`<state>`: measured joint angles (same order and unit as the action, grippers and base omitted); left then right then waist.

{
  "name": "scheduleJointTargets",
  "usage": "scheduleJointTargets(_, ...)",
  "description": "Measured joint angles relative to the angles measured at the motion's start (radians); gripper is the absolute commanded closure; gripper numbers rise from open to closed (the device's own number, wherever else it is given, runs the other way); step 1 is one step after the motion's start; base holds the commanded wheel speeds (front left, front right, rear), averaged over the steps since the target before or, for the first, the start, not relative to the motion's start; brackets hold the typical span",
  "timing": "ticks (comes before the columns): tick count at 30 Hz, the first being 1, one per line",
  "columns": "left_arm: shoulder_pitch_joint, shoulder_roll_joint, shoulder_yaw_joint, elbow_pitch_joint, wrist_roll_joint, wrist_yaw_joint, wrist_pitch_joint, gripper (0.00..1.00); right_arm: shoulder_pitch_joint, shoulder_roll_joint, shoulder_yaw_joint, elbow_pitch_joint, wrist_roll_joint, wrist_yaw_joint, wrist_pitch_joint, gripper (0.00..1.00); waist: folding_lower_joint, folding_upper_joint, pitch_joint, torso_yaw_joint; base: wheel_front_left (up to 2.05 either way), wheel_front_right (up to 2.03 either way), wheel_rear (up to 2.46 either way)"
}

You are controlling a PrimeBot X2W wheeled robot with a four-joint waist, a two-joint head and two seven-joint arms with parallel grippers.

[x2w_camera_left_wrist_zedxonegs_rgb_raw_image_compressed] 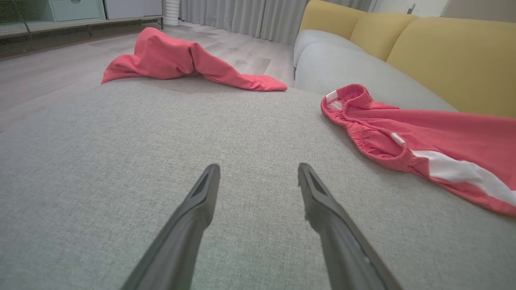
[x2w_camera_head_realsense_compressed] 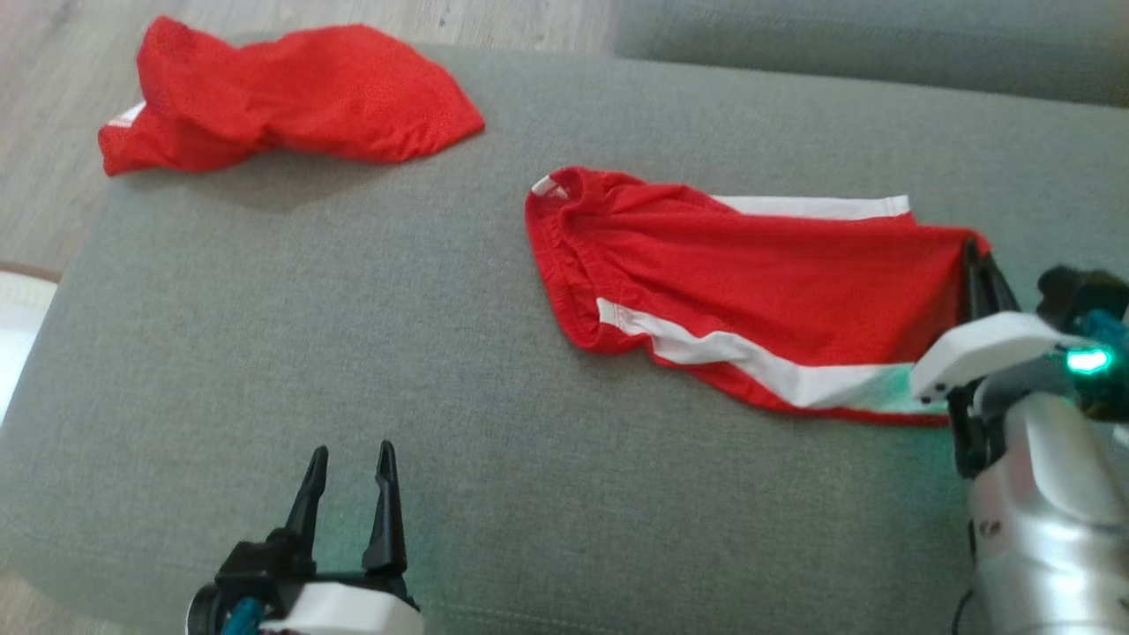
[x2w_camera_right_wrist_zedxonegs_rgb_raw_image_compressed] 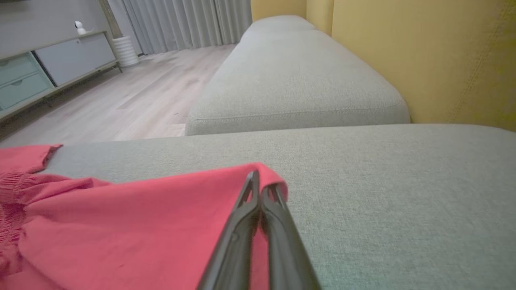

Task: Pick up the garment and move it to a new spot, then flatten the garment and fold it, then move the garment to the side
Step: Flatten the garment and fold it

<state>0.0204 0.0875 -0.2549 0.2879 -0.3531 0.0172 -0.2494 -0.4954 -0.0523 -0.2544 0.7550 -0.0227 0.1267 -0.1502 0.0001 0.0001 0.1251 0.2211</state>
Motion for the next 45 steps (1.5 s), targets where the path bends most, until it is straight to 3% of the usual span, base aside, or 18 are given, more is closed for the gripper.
scheduleJointTargets(6, -0.019, -0.002, 0.0, 0.0, 0.006, -0.005, 0.0, 0.0, -0.095, -0.028, -0.048, 0.109, -0.079, 0.0, -0.033, 0.98, 0.0001, 0.0, 0.037, 0.009, 0.0, 0.0, 0.0)
scheduleJointTargets(7, -0.021, -0.003, 0.0, 0.0, 0.013, -0.009, 0.0, 0.0, -0.11, -0.036, -0.056, 0.131, -0.1, 0.0, -0.041, 0.75, 0.0001, 0.0, 0.041, 0.008, 0.0, 0.0, 0.0)
scheduleJointTargets(8, -0.021, -0.004, -0.001, 0.0, 0.019, -0.01, 0.0, 0.0, -0.121, -0.044, -0.062, 0.15, -0.124, 0.0, -0.052, 0.0, 0.0001, 0.0, 0.042, 0.006, 0.0, 0.0, 0.0)
scheduleJointTargets(11, -0.024, -0.006, -0.002, 0.003, 0.02, -0.013, 0.0, 0.0, -0.135, -0.061, -0.076, 0.181, -0.19, 0.0, -0.08, 0.0, 0.0001, 0.0, 0.038, -0.003, 0.0, 0.0, 0.0)
scheduleJointTargets(17, -0.025, -0.009, -0.001, 0.005, 0.02, -0.025, 0.0, 0.0, -0.133, -0.045, -0.069, 0.206, -0.207, 0.0, -0.093, 0.0, 0.0, 0.0, -0.001, -0.049, 0.0, 0.0, 0.0)
scheduleJointTargets(22, -0.024, -0.014, 0.0, 0.006, 0.02, -0.026, 0.0, 0.0, -0.071, -0.017, -0.001, 0.075, -0.15, 0.0, -0.098, 0.0, -0.0001, 0.0, -0.049, -0.089, 0.0, 0.0, 0.0)
scheduleJointTargets(35, 0.014, -0.02, 0.002, 0.033, 0.01, -0.026, 0.0, 0.0, 0.332, 0.004, 0.18, -0.218, 0.032, 0.0, -0.098, 0.0, -0.0003, 0.0, -0.17, -0.166, 0.0, 0.0, 0.0)
scheduleJointTargets(45, 0.049, -0.02, 0.025, 0.042, 0.008, -0.025, 0.0, 0.0, 0.493, 0.006, 0.22, -0.326, 0.114, 0.0, -0.098, 0.0, -0.0002, 0.0, -0.205, -0.17, 0.0, 0.0, 0.0)
